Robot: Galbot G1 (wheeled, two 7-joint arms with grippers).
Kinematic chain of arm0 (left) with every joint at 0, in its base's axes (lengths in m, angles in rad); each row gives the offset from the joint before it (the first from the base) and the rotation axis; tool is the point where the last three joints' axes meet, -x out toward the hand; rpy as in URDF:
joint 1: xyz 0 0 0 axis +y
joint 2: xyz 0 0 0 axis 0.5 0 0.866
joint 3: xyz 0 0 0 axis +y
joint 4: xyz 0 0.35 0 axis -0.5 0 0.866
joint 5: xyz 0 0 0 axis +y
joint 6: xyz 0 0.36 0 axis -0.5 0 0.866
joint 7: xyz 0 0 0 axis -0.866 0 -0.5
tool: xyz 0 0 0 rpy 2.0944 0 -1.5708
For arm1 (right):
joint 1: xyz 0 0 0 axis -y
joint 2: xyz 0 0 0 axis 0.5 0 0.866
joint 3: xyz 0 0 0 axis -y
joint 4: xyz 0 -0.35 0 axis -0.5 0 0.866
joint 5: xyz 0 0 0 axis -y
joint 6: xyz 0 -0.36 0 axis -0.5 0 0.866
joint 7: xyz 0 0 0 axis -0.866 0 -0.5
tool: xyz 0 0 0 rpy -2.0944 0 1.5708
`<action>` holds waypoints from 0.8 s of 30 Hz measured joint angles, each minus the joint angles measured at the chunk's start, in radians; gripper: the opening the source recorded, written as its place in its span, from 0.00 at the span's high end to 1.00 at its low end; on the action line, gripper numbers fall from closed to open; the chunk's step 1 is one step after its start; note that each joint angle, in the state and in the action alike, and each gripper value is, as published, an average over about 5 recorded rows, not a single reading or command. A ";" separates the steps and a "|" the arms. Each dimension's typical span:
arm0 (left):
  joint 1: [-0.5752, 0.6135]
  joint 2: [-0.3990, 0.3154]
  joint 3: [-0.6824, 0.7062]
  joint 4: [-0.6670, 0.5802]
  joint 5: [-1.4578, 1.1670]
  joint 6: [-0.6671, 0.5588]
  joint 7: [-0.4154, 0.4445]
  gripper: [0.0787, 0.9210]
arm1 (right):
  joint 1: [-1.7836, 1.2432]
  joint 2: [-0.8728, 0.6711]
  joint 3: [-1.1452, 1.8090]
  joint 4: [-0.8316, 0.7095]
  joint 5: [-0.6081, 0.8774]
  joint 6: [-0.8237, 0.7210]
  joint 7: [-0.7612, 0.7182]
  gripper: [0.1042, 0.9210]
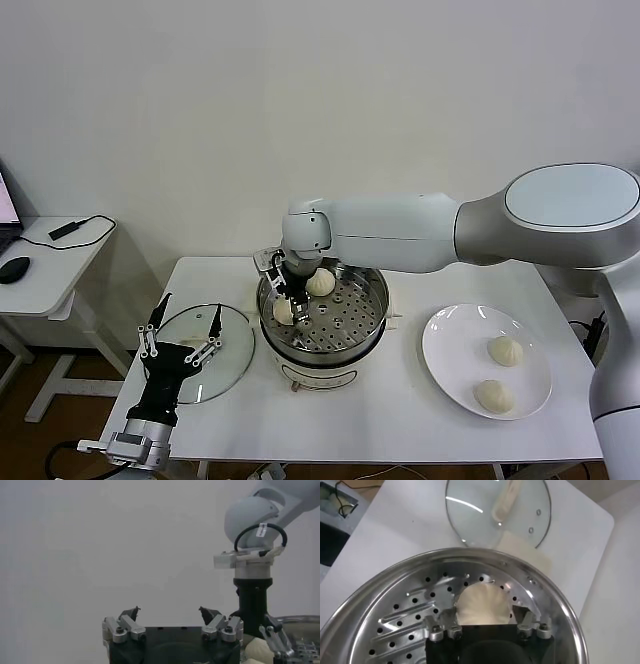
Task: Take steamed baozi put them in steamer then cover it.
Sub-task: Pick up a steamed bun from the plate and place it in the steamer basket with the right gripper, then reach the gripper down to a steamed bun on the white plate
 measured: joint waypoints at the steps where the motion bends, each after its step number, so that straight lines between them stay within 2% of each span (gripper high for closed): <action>1: 0.000 0.000 0.000 0.001 0.000 0.000 0.000 0.12 | 0.004 -0.007 0.005 0.007 -0.002 0.000 -0.002 0.12; 10: -0.002 -0.003 0.007 -0.004 0.000 0.000 0.000 0.12 | 0.077 -0.165 0.066 0.125 -0.046 0.035 -0.084 0.12; 24: -0.007 0.004 0.021 -0.006 0.003 0.006 0.000 0.12 | 0.181 -0.655 0.077 0.248 -0.199 0.220 -0.338 0.12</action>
